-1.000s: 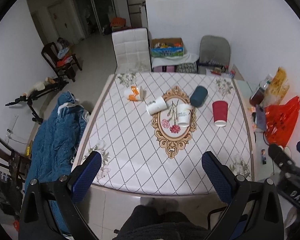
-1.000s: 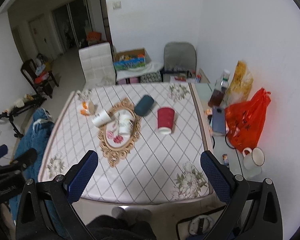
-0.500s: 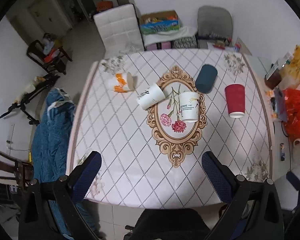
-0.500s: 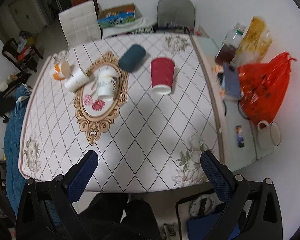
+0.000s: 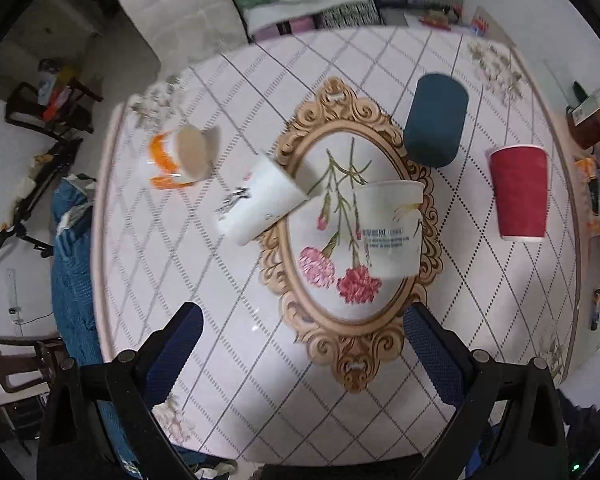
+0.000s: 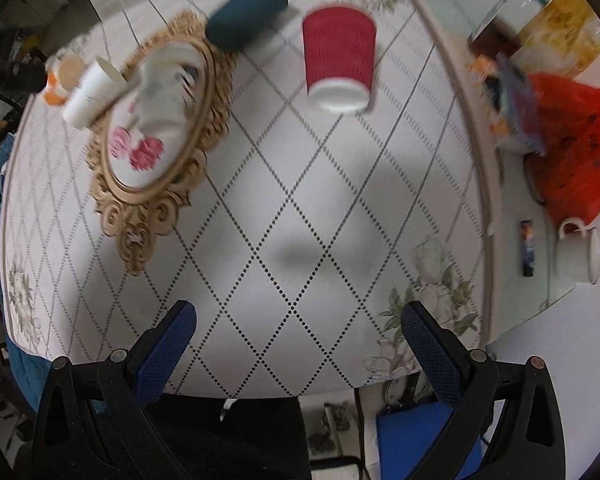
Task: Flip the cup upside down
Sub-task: 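Reach the left tool to the white bird-print paper cup and grasp it, then lift the upright cup with the left tool and carry it beside the mirror print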
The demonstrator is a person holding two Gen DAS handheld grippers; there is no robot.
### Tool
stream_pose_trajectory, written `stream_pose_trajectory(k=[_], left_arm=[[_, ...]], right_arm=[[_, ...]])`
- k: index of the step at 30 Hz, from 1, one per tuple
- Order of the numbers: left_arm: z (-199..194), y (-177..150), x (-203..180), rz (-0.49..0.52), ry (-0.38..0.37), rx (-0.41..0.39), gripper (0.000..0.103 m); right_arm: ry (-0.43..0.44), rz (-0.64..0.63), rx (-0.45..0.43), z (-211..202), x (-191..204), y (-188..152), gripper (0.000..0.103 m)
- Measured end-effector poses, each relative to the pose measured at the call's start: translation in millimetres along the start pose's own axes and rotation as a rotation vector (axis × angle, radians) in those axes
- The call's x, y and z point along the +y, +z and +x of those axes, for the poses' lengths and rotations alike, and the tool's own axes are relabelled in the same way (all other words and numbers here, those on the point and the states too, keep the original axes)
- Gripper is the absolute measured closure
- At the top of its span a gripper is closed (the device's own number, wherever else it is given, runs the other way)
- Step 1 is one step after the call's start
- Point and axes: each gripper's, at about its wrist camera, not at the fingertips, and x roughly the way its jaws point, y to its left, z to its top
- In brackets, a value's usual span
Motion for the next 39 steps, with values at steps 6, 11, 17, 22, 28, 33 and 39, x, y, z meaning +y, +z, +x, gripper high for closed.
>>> stream_pose_trajectory(k=[6, 11, 17, 22, 28, 33, 39], left_arm=[[48, 29, -17, 0.047, -0.044, 0.109, 0.0], [75, 43, -33, 0.067, -0.1, 0.177, 0.0], [95, 54, -41, 0.068, -0.148, 0.22, 0.0], [105, 63, -49, 0.104, -0.144, 0.215, 0.002], [119, 67, -53, 0.143, -0.126, 0.218, 0.021], [127, 71, -51, 0.169, -0.1, 0.201, 0.033], [139, 77, -67, 0.2, -0.066, 0.155, 0.039]], right_arm=[[-0.017, 0.029, 0.082, 37, -2, 14, 0.0], [-0.041, 0.053, 0.126, 54, -3, 19, 0.0], [-0.065, 0.074, 0.154, 66, -5, 18, 0.0], [-0.077, 0.092, 0.167, 73, -7, 17, 0.0], [-0.095, 0.1, 0.17, 70, -8, 19, 0.0], [-0.102, 0.098, 0.175, 68, -8, 23, 0.0], [-0.111, 0.101, 0.174, 70, -7, 21, 0.0]])
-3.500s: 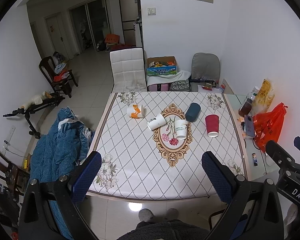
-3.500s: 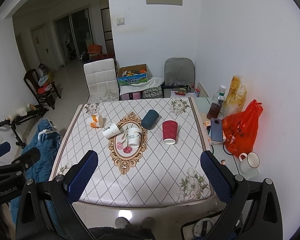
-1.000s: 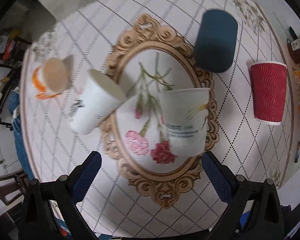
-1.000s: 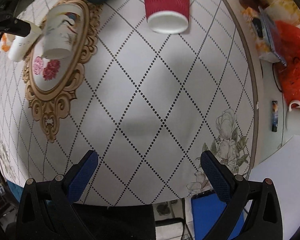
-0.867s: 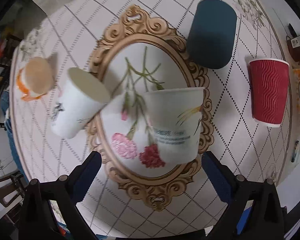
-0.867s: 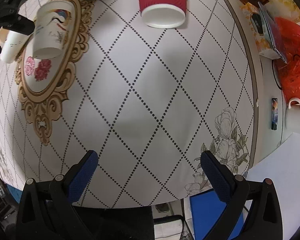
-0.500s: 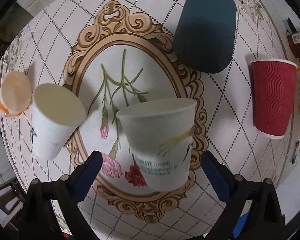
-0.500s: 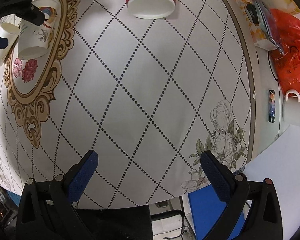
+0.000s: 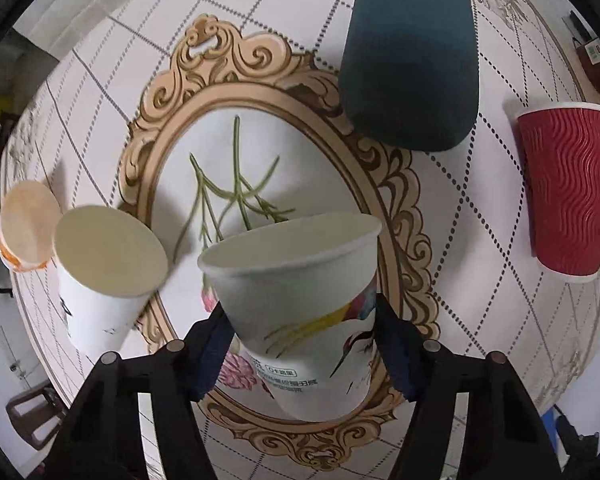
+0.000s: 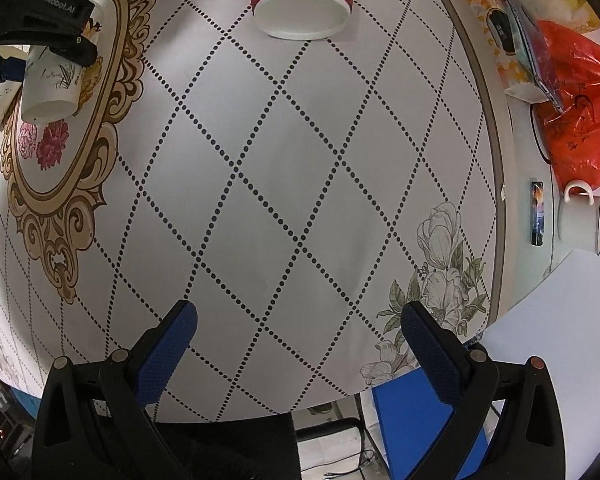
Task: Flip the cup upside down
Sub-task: 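Lift the upright cup with the left tool and carry it beside the mirror print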
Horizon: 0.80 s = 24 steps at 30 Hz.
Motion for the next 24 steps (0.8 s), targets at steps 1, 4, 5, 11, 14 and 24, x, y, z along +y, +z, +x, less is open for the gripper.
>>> stream_pose_trajectory(k=[1, 4, 5, 11, 14, 24], left_arm=[[1, 3, 3, -0.002, -0.001, -0.002, 0.04], [-1, 7, 2, -0.011, -0.003, -0.009, 0.04], [-4, 4, 0, -0.016, -0.006, -0.01, 0.04], [-20, -15, 9, -0.046, -0.05, -0.014, 0.041], [-27, -28, 16, -0.073, -0.084, -0.004, 0.041], [-53, -106, 30, -0.205, -0.2, 0.038, 0.041]], right_arm=[[-0.001, 0.004, -0.001, 0, -1, 0, 0.0], [0.001, 0.017, -0.008, -2, -4, 2, 0.0], [0.001, 0.02, -0.009, -3, -6, 2, 0.0], [0.017, 0.024, -0.021, -8, -13, 4, 0.0], [0.034, 0.017, -0.028, -9, -16, 3, 0.0], [0.075, -0.07, -0.049, -15, -16, -16, 0.0]])
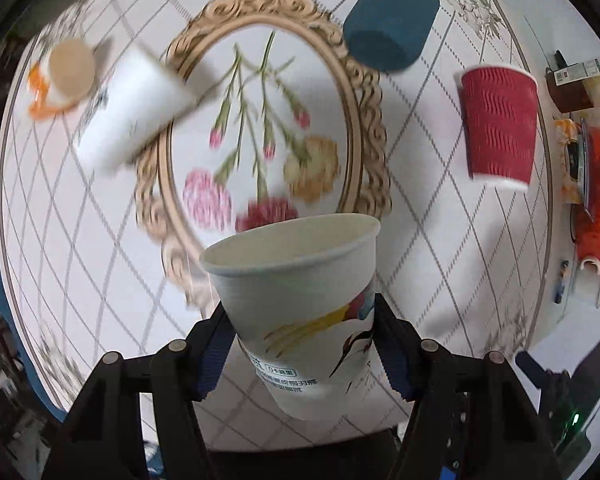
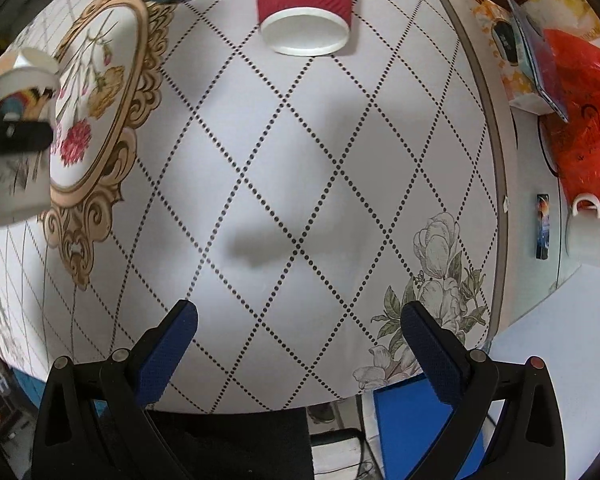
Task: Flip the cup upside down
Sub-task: 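Lift the upright cup with the left tool and carry it beside the mirror print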
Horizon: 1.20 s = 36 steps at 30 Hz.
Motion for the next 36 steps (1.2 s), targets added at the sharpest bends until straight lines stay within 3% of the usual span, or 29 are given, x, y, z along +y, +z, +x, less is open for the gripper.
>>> stream_pose_trajectory(k=[1, 7, 13, 22, 36], left_arm=[[-9, -17, -7, -0.009, -0.003, 0.003, 0.041], [9, -31, -15, -0.047, -0.022, 0.024, 0.041], [17, -43, -32, -0.021, -0.028, 0.021, 0.041], [62, -50, -67, 0.015, 0.042, 0.017, 0.04], [72, -49, -83, 0.032, 0.087, 0.011, 0.038]], right_arm=[[0.002, -0.011, 0.001, 1, 0, -3, 0.0], [-0.004, -0.06, 0.01, 10, -1, -21, 0.0], [-0.021, -0.074, 0.016, 17, 3, -38, 0.0], [-0.038, -0.067, 0.014, 22, -3, -57, 0.0], [-0.035, -0.058, 0.017, 24, -23, -22, 0.0]])
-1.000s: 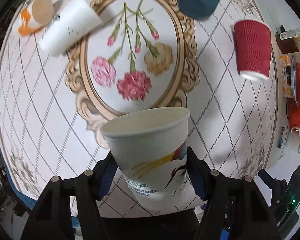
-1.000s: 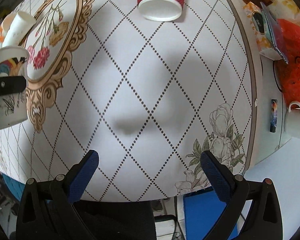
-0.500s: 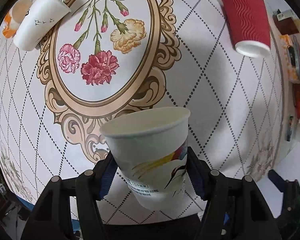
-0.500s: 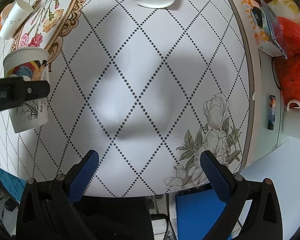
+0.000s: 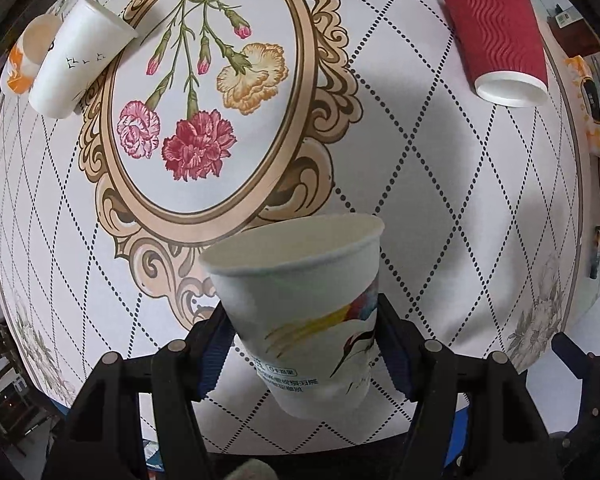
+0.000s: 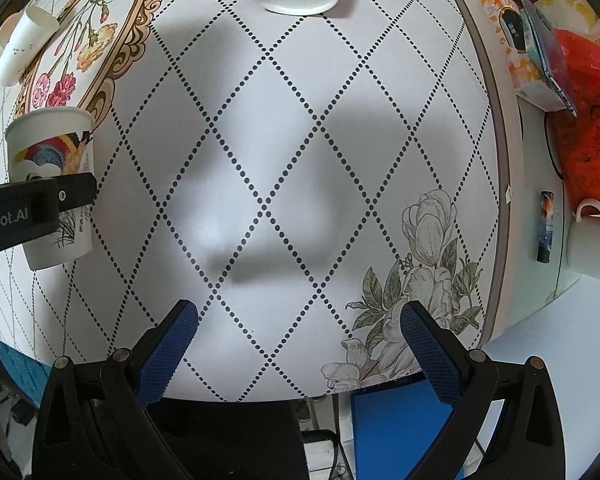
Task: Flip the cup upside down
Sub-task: 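Lift the upright cup with the left tool and carry it beside the mirror print, then lower the cup upright onto the table and open the left tool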
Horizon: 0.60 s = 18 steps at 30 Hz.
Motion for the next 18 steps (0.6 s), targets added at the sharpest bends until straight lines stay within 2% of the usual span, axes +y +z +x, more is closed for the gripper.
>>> stream_pose_trajectory(k=[3, 5, 7, 13, 18], left_arm=[[0, 2, 0, -0.012, 0.001, -0.001, 0.037], [2, 3, -1, -0.013, -0.005, 0.003, 0.018], [-1, 1, 3, -0.013, -0.004, -0.005, 0.012], [-21, -1, 9, -0.037, -0.024, -0.035, 0.01], [-63, -11, 35, -0.098, -0.055, -0.118, 0.009]], right_arm=[[0.0, 0.004, 0.0, 1, -6, 9, 0.0], [0.001, 0.006, -0.001, 4, -10, 9, 0.0], [0.003, 0.009, -0.001, 4, -15, 11, 0.0], [0.021, 0.018, -0.003, 8, -32, 13, 0.0], [0.075, 0.029, -0.03, -9, -42, 15, 0.0]])
